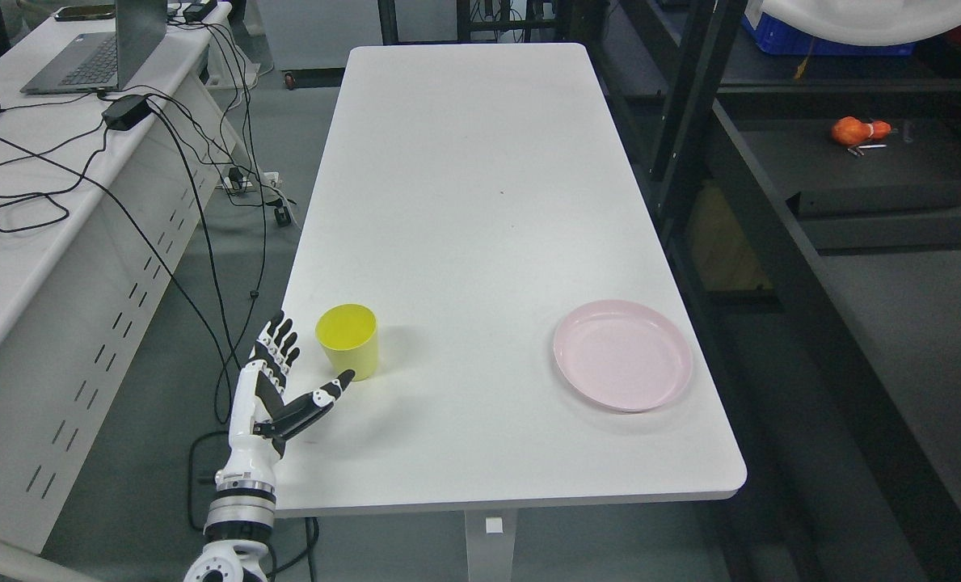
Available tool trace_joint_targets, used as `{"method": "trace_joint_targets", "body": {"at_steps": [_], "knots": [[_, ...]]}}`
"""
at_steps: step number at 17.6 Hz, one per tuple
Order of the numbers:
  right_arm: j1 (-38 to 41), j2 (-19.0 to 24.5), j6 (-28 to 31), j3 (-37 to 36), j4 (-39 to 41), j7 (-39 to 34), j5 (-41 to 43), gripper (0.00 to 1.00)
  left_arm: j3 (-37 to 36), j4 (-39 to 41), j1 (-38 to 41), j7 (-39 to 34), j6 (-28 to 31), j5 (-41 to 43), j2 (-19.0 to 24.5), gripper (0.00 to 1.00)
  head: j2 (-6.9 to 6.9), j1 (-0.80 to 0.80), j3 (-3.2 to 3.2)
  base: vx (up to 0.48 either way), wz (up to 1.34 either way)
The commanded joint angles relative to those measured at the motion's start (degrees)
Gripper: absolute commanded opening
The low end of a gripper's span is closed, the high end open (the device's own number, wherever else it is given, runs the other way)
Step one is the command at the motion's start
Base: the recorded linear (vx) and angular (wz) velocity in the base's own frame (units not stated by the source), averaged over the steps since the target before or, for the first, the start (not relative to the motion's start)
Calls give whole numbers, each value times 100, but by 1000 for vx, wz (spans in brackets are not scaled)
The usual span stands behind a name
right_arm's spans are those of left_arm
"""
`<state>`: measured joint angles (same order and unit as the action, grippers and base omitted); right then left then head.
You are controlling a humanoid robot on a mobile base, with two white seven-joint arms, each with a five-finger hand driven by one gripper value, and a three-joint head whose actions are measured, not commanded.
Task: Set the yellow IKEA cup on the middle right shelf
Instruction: 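Reach the left hand toward the yellow cup on the table, then close the left hand around the yellow cup and grip it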
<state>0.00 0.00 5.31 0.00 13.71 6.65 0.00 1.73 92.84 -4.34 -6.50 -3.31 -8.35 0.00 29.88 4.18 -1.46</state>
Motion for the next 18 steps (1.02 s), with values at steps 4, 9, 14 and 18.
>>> {"method": "trace_joint_targets", "body": {"at_steps": [4, 9, 14, 18], "knots": [[79, -100, 5, 97, 0, 3, 141, 99, -14, -1066, -489, 8, -21, -220, 100, 99, 0, 0, 0, 0, 0], [79, -100, 5, 97, 9, 3, 141, 99, -409, -1084, -515, 8, -21, -229, 100, 99, 0, 0, 0, 0, 0], [79, -100, 5, 97, 0, 3, 141, 99, -797, -1084, -673, -36, 189, -220, 100, 99, 0, 0, 0, 0, 0], [79, -100, 5, 97, 0, 3, 141, 99, -744, -1092, -761, -53, 454, -176, 100, 99, 0, 0, 0, 0, 0]]}}
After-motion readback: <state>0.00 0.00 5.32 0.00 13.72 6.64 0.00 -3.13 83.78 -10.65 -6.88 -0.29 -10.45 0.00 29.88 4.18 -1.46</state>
